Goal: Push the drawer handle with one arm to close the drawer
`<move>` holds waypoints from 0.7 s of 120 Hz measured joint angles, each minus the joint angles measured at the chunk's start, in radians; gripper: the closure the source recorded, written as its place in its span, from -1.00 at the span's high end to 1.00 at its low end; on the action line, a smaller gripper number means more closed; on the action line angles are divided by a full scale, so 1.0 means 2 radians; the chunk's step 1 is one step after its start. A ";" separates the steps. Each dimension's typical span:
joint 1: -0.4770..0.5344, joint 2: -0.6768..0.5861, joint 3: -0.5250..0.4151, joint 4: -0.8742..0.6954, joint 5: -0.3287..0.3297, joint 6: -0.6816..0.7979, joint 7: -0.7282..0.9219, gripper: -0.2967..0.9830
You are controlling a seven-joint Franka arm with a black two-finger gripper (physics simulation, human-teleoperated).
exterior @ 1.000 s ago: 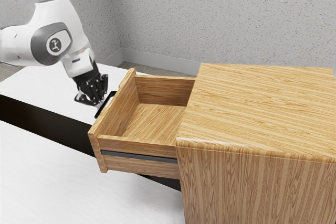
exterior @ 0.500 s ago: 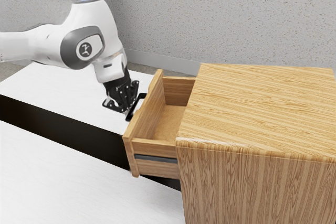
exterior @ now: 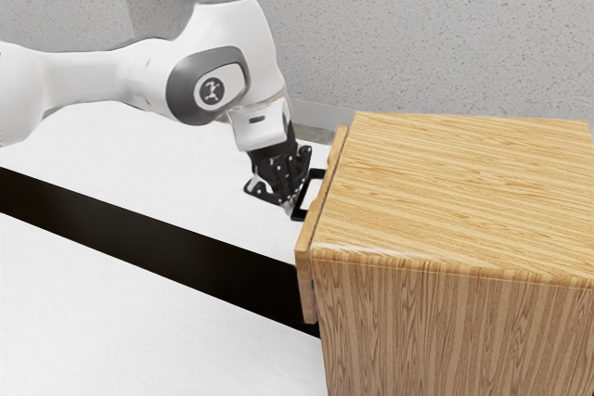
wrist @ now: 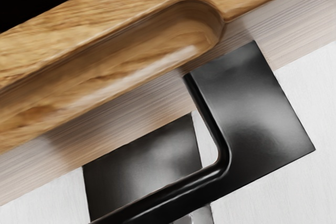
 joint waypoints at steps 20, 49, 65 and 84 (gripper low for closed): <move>-0.003 0.005 -0.017 0.010 0.000 0.001 -0.013 -0.68; -0.018 -0.024 0.007 -0.019 0.001 -0.002 -0.026 -0.69; -0.032 -0.043 0.073 -0.020 0.005 -0.018 -0.031 -0.69; 0.024 -0.052 0.138 0.028 0.024 -0.043 -0.038 -0.56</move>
